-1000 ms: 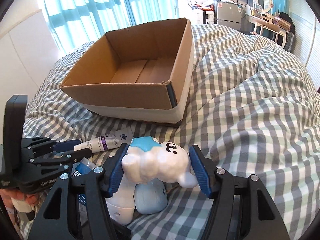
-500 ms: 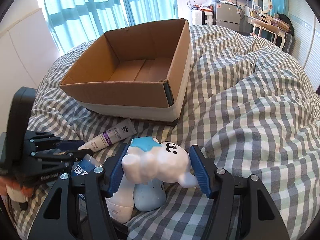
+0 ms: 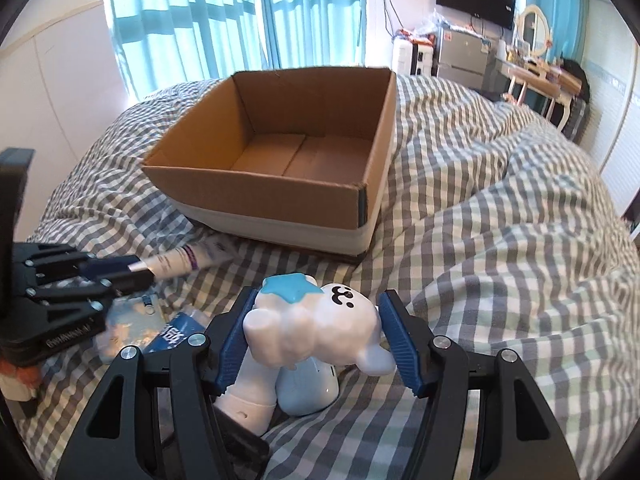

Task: Organize objects
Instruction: 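Carry both items into the cardboard box and open both grippers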

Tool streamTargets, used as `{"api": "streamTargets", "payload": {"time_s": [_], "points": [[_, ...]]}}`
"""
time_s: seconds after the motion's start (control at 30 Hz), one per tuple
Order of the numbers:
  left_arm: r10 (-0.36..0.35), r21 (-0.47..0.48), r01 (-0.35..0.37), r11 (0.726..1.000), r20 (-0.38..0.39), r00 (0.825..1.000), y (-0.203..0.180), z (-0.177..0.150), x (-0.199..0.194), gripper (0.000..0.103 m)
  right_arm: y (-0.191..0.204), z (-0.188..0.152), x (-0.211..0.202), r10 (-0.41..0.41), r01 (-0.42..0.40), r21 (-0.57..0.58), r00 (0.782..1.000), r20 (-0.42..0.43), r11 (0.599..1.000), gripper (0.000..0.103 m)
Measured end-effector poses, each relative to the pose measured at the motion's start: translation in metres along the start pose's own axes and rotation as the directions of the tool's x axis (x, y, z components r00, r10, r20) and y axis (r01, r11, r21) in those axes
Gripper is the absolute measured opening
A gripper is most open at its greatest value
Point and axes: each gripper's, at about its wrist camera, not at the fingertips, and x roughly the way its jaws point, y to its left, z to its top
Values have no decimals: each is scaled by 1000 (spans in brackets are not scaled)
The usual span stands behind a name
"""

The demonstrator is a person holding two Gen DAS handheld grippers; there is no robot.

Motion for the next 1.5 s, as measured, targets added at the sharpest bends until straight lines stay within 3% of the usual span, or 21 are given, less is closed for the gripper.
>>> {"api": "streamTargets", "payload": {"time_s": [0.2, 0.43, 0.67, 0.9, 1.1, 1.5], "points": [[24, -13, -23, 1000, 56, 998, 13, -17, -41, 19, 11, 0, -28, -6, 7, -27, 999, 46, 1000, 62], [50, -30, -46, 998, 148, 988, 15, -10, -82, 18, 24, 8, -66, -8, 15, -59, 992, 123, 998, 62], [46, -73, -28, 997, 257, 965, 23, 16, -133, 18, 35, 38, -93, 27, -9, -88, 980, 198, 996, 62], [83, -58, -66, 996, 348, 934, 24, 66, -159, 19, 37, 82, -91, 59, -39, -95, 972, 226, 995, 61], [78, -53, -64, 997, 347, 935, 26, 106, -136, 19, 28, 127, -68, 51, -35, -76, 972, 230, 996, 61], [55, -26, -51, 998, 206, 977, 29, 143, -22, 19, -2, 192, 36, 17, -15, -13, 991, 130, 1000, 61]]}}
